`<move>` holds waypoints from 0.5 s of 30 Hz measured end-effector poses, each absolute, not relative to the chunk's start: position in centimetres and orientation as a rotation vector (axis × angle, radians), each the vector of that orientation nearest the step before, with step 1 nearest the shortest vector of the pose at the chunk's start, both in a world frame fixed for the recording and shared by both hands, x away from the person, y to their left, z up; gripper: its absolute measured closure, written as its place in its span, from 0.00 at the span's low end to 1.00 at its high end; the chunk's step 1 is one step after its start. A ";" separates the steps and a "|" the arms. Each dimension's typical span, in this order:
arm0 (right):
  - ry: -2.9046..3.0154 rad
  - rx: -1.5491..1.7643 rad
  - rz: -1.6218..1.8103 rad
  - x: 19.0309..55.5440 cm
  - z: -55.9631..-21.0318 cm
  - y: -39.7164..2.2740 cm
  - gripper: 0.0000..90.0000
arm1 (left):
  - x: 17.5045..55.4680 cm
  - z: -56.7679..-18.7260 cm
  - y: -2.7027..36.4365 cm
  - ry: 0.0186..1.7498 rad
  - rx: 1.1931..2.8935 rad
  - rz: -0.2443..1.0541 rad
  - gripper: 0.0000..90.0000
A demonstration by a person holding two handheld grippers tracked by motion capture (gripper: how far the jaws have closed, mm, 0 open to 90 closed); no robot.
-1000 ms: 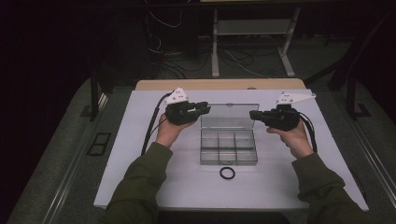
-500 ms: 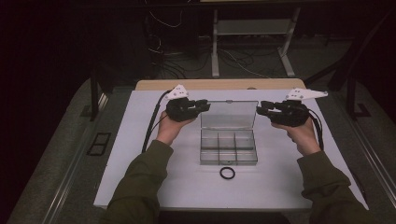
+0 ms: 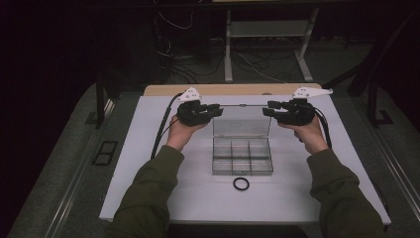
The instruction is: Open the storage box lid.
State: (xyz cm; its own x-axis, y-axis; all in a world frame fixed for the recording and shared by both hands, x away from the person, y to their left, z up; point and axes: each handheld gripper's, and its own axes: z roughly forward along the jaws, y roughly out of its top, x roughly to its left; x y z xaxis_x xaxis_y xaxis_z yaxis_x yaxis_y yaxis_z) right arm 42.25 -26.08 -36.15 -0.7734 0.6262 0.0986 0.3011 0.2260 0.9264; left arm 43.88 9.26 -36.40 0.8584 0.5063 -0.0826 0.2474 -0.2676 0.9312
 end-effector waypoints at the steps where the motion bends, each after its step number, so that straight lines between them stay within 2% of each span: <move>1: 2.214 0.863 1.559 42.3 -36.2 -26.0 0.67 | 43.9 -36.4 9.2 0.567 1.859 0.275 0.78; 7: 2.226 0.851 1.542 42.6 -36.3 -25.6 0.74 | 44.0 -36.7 9.2 0.587 1.875 0.277 0.76; 15: 2.225 0.856 1.534 43.0 -36.3 -25.6 0.75 | 43.2 -36.7 10.1 0.620 1.867 0.304 0.59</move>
State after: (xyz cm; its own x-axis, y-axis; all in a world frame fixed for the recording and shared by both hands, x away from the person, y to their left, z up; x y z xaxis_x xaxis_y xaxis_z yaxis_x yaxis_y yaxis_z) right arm 43.03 -25.57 -36.33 -0.7751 0.6265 0.0819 0.2993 0.2500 0.9208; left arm 43.16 10.09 -36.72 0.8306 0.5507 -0.0829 0.2718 -0.2708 0.9235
